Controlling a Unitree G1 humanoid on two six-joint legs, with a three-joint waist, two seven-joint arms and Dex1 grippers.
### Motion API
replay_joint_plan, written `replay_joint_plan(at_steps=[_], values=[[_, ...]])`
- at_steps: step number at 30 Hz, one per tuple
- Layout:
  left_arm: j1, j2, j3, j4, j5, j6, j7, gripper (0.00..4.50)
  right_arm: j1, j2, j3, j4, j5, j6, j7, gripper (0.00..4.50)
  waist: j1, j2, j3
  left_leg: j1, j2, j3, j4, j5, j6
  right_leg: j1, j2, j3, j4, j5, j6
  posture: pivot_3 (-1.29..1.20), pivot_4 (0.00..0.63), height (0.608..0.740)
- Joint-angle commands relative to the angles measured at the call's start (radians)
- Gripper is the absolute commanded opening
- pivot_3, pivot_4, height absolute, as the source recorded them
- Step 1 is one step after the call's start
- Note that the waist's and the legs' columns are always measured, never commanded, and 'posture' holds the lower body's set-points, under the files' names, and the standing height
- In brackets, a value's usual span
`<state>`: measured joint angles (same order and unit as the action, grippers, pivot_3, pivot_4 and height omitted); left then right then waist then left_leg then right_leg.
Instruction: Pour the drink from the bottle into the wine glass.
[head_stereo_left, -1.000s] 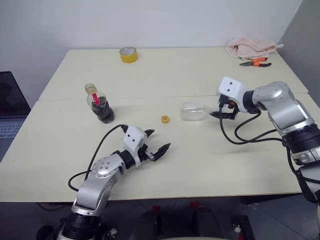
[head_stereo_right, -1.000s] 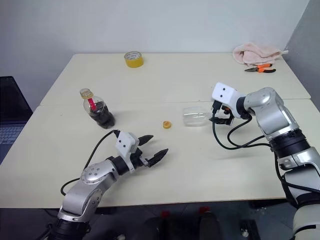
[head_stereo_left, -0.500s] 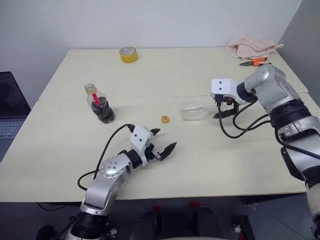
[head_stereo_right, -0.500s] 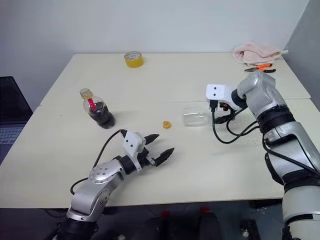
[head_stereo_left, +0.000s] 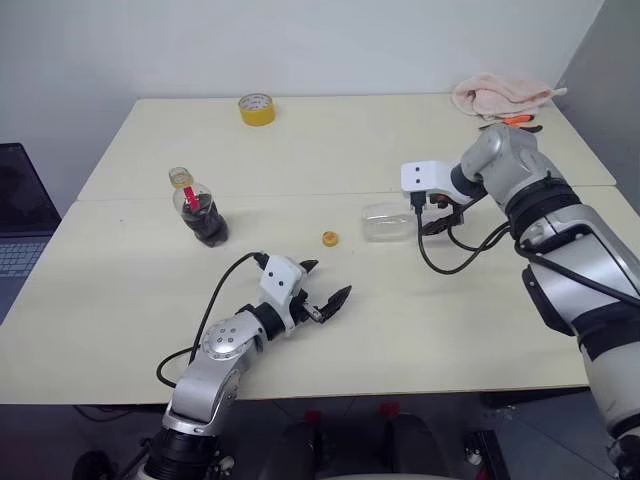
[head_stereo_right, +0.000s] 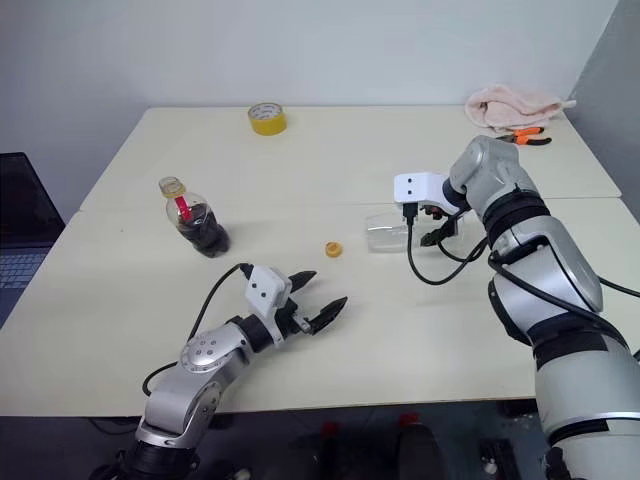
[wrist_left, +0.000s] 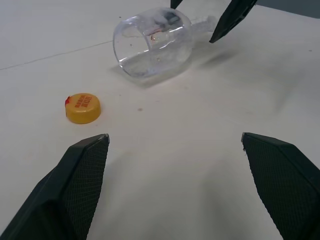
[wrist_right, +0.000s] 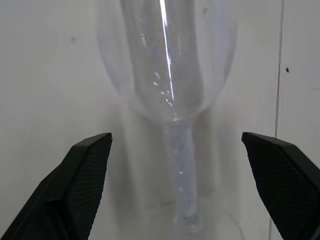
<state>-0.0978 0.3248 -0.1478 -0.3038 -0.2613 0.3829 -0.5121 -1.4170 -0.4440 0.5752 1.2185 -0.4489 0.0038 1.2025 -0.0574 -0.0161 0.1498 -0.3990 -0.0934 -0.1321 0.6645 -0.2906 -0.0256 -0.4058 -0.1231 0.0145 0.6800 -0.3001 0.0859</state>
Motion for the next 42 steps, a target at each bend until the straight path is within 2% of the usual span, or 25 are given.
replay_joint_plan(at_steps=[1, 2, 12, 13, 16, 21, 24, 28, 29, 32, 37, 42], values=[[0.001, -0.003, 0.014, -0.042, 0.006, -0.017, 0.012, 4.50, -0.025, 0.005, 0.000, 0.064, -0.040, -0.016, -0.057, 4.06, 0.001, 0.000, 0.000, 0.000, 0.000, 0.000, 0.000, 0.000, 0.000, 0.000, 0.000, 0.000, 0.000, 0.000, 0.000, 0.00, 0.150, 0.740], [0.002, -0.003, 0.014, -0.043, 0.006, -0.017, 0.014, 4.50, -0.022, 0.008, 0.002, 0.072, -0.050, -0.019, -0.076, 3.82, 0.001, 0.000, 0.000, 0.000, -0.001, 0.000, 0.000, 0.000, 0.000, 0.000, 0.000, 0.000, 0.000, 0.000, 0.000, 0.00, 0.150, 0.740], [0.012, 0.005, 0.030, -0.057, -0.003, -0.007, 0.023, 4.50, -0.012, 0.016, 0.013, 0.100, -0.127, -0.040, -0.151, 0.24, -0.002, 0.001, 0.000, 0.000, 0.000, 0.000, 0.000, 0.000, 0.000, 0.000, 0.000, 0.000, 0.000, 0.000, 0.000, 0.00, 0.150, 0.740], [0.009, 0.005, 0.031, -0.054, -0.002, -0.006, 0.023, 4.50, -0.011, 0.013, 0.019, 0.098, -0.139, -0.049, -0.161, 0.14, -0.001, 0.001, 0.000, 0.000, 0.000, 0.000, 0.000, 0.000, 0.000, 0.000, 0.000, 0.000, 0.000, 0.000, 0.000, 0.00, 0.150, 0.740], [0.000, 0.007, 0.036, -0.044, 0.001, -0.006, 0.022, 4.50, -0.008, 0.011, 0.016, 0.091, -0.151, -0.078, -0.193, 0.14, -0.001, 0.001, 0.000, 0.000, 0.000, 0.000, 0.000, 0.000, 0.000, 0.000, 0.000, 0.000, 0.000, 0.000, 0.000, 0.00, 0.150, 0.740], [-0.010, 0.024, 0.059, -0.032, 0.001, -0.012, 0.013, 4.50, -0.010, 0.006, -0.093, 0.044, -0.052, -0.192, -0.245, 0.14, -0.004, 0.001, 0.001, 0.000, 0.000, 0.000, 0.000, 0.000, 0.000, -0.001, 0.000, 0.000, 0.000, 0.000, 0.000, 0.00, 0.150, 0.740], [-0.006, 0.035, 0.072, -0.037, -0.006, -0.010, 0.010, 4.50, 0.033, -0.009, -0.243, -0.037, 0.106, -0.242, -0.195, 0.14, -0.006, 0.001, 0.001, 0.000, 0.000, 0.000, 0.000, 0.000, 0.000, -0.001, 0.000, 0.000, 0.000, 0.000, 0.000, 0.00, 0.150, 0.740], [0.000, 0.041, 0.069, -0.038, -0.008, -0.004, 0.003, 4.50, 0.139, 0.033, -0.433, -0.229, 0.343, -0.176, -0.133, 0.14, -0.005, 0.001, 0.001, 0.000, 0.000, 0.000, 0.000, 0.000, 0.000, 0.000, 0.000, 0.000, 0.000, 0.000, 0.000, 0.00, 0.150, 0.740], [0.001, 0.043, 0.066, -0.038, -0.008, -0.003, -0.001, 4.50, 0.171, 0.052, -0.471, -0.287, 0.386, -0.129, -0.157, 0.14, -0.005, 0.001, 0.001, 0.000, 0.000, 0.000, 0.000, 0.000, 0.000, 0.000, 0.000, 0.000, 0.000, 0.000, 0.000, 0.00, 0.150, 0.740], [-0.023, 0.040, 0.051, -0.022, -0.007, 0.003, -0.016, 4.50, 0.408, 0.173, -0.601, -0.617, 0.587, 0.058, -0.265, 0.14, -0.004, 0.001, 0.000, 0.000, 0.001, -0.002, 0.000, 0.000, 0.000, 0.001, 0.000, -0.002, 0.000, 0.000, 0.000, 0.00, 0.150, 0.740], [-0.021, 0.055, 0.073, -0.027, -0.024, 0.011, -0.035, 4.50, 0.690, 0.309, -0.587, -1.029, 0.642, 0.262, -0.459, 0.14, 0.001, 0.001, 0.000, -0.001, -0.001, -0.002, 0.002, 0.000, 0.000, 0.001, 0.000, -0.001, 0.001, 0.000, 0.000, 0.00, 0.150, 0.740], [0.024, 0.088, 0.134, -0.042, -0.058, 0.018, -0.051, 4.50, 0.843, 0.397, -0.541, -1.216, 0.639, 0.356, -0.597, 0.14, -0.002, 0.001, 0.000, 0.000, 0.000, -0.002, 0.000, 0.000, 0.000, 0.000, 0.001, 0.000, 0.002, 0.000, 0.000, 0.00, 0.150, 0.740]])
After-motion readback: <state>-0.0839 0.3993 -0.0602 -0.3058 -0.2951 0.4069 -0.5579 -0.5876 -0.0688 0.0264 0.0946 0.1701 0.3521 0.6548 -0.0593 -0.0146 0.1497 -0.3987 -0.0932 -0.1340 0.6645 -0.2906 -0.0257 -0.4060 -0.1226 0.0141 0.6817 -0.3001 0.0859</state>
